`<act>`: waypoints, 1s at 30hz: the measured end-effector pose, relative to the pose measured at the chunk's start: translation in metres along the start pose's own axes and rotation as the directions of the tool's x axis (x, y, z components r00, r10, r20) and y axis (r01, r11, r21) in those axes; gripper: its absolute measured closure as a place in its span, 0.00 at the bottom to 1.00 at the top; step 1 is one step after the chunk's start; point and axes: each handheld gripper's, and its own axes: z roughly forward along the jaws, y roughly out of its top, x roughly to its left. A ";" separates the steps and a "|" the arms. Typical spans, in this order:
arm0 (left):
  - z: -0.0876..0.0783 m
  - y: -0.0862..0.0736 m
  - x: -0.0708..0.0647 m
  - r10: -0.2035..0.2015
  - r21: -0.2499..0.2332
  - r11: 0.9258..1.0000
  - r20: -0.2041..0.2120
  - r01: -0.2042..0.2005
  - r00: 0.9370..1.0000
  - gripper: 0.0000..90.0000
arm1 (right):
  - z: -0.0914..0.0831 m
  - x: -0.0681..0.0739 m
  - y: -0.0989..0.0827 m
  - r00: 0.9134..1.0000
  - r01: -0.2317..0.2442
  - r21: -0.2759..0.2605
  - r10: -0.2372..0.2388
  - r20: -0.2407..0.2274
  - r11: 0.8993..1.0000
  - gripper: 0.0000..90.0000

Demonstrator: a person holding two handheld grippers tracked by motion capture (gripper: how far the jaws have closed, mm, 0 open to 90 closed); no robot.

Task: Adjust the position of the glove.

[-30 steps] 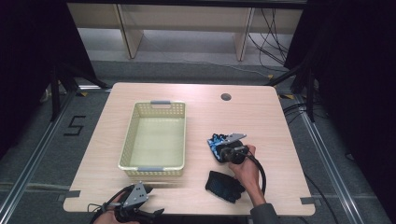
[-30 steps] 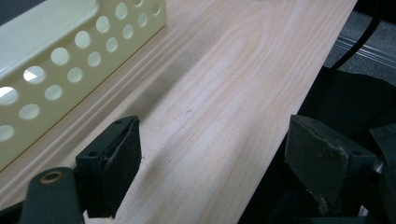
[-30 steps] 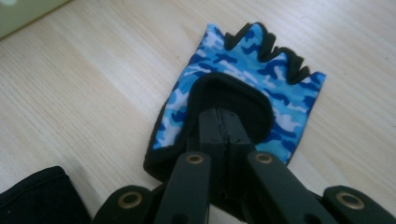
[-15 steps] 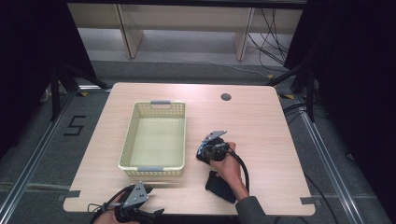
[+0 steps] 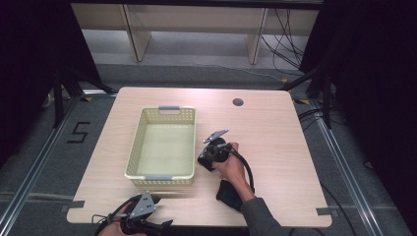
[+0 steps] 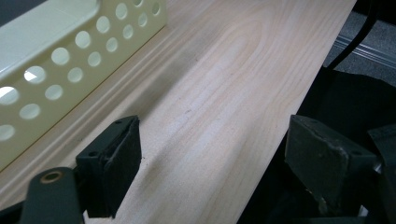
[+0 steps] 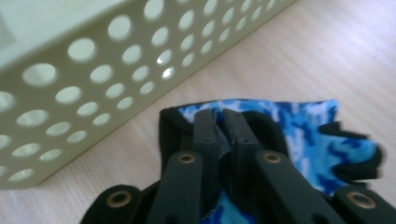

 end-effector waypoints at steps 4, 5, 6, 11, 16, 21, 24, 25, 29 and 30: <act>0.000 0.000 0.000 0.006 0.001 1.000 -0.007 -0.006 1.000 0.20 | -0.014 -0.013 -0.001 0.998 0.058 -0.005 -0.058 -0.004 0.998 0.83; 0.000 0.000 0.001 0.020 0.000 1.000 -0.010 -0.020 1.000 0.20 | -0.019 -0.017 -0.003 0.994 0.105 -0.009 -0.105 -0.033 0.994 0.78; 0.000 0.000 0.001 0.020 0.000 1.000 -0.010 -0.020 1.000 0.20 | -0.019 -0.017 -0.003 0.994 0.105 -0.009 -0.105 -0.033 0.994 0.78; 0.000 0.000 0.001 0.025 -0.002 1.000 -0.014 -0.025 1.000 0.20 | -0.026 -0.025 -0.010 0.961 0.264 0.040 -0.259 -0.098 0.964 0.67; 0.001 0.000 0.000 -0.001 -0.001 1.000 -0.006 0.001 1.000 0.20 | -0.019 -0.025 -0.016 0.947 0.307 0.098 -0.293 -0.131 0.947 0.60; 0.000 0.000 0.000 0.000 -0.002 1.000 -0.014 0.000 1.000 0.20 | -0.008 -0.026 -0.018 0.933 0.337 0.108 -0.317 -0.170 0.935 0.60; 0.000 0.000 0.000 0.000 -0.002 1.000 -0.015 0.000 1.000 0.20 | -0.008 -0.027 -0.019 0.938 0.317 0.104 -0.295 -0.180 0.943 0.62; 0.000 0.000 0.000 0.005 -0.002 1.000 -0.013 -0.005 1.000 0.20 | -0.007 -0.029 -0.019 0.927 0.347 0.080 -0.328 -0.183 0.934 0.65; 0.000 0.000 0.000 0.000 0.002 1.000 -0.016 0.000 1.000 0.20 | -0.010 -0.025 -0.024 0.947 0.291 0.072 -0.276 -0.165 0.954 0.78; 0.000 0.000 0.000 0.000 0.002 1.000 -0.016 0.000 1.000 0.20 | -0.010 -0.025 -0.024 0.947 0.291 0.072 -0.276 -0.165 0.954 0.78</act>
